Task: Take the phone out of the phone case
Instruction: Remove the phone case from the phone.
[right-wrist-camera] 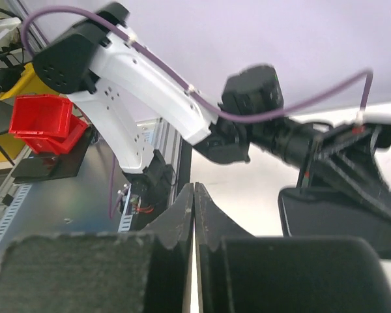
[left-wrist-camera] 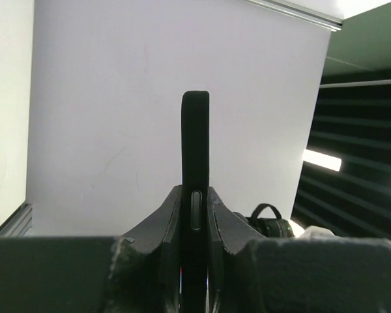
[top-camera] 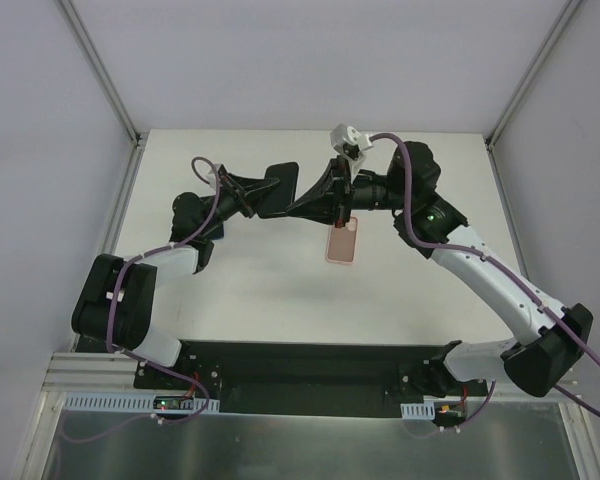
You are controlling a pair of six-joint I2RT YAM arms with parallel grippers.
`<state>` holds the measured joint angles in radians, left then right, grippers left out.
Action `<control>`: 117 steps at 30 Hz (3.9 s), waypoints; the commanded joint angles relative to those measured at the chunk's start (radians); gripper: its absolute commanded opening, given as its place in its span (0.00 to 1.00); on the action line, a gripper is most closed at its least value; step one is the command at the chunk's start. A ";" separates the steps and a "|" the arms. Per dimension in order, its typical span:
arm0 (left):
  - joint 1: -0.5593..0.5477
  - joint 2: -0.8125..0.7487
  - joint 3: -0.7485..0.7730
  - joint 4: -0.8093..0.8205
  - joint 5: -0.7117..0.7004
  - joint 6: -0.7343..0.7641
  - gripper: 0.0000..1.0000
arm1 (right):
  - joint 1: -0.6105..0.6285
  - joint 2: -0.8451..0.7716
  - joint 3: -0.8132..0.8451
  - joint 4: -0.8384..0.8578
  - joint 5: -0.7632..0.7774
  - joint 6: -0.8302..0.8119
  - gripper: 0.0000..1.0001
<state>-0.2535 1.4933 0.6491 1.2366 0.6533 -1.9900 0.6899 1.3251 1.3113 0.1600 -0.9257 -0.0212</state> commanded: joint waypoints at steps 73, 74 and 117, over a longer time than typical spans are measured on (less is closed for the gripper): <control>0.011 -0.008 0.153 0.190 0.224 0.128 0.48 | -0.121 0.163 -0.121 0.128 0.122 0.638 0.01; 0.011 -0.008 0.161 0.175 0.233 0.135 0.50 | -0.121 0.164 -0.103 0.089 0.104 0.610 0.01; 0.013 -0.088 0.049 0.123 0.080 0.158 0.00 | -0.079 0.066 -0.426 0.834 0.360 1.000 0.54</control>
<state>-0.2413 1.4410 0.6922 1.2308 0.7536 -1.8179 0.5995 1.3884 0.8490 0.8341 -0.5713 0.9314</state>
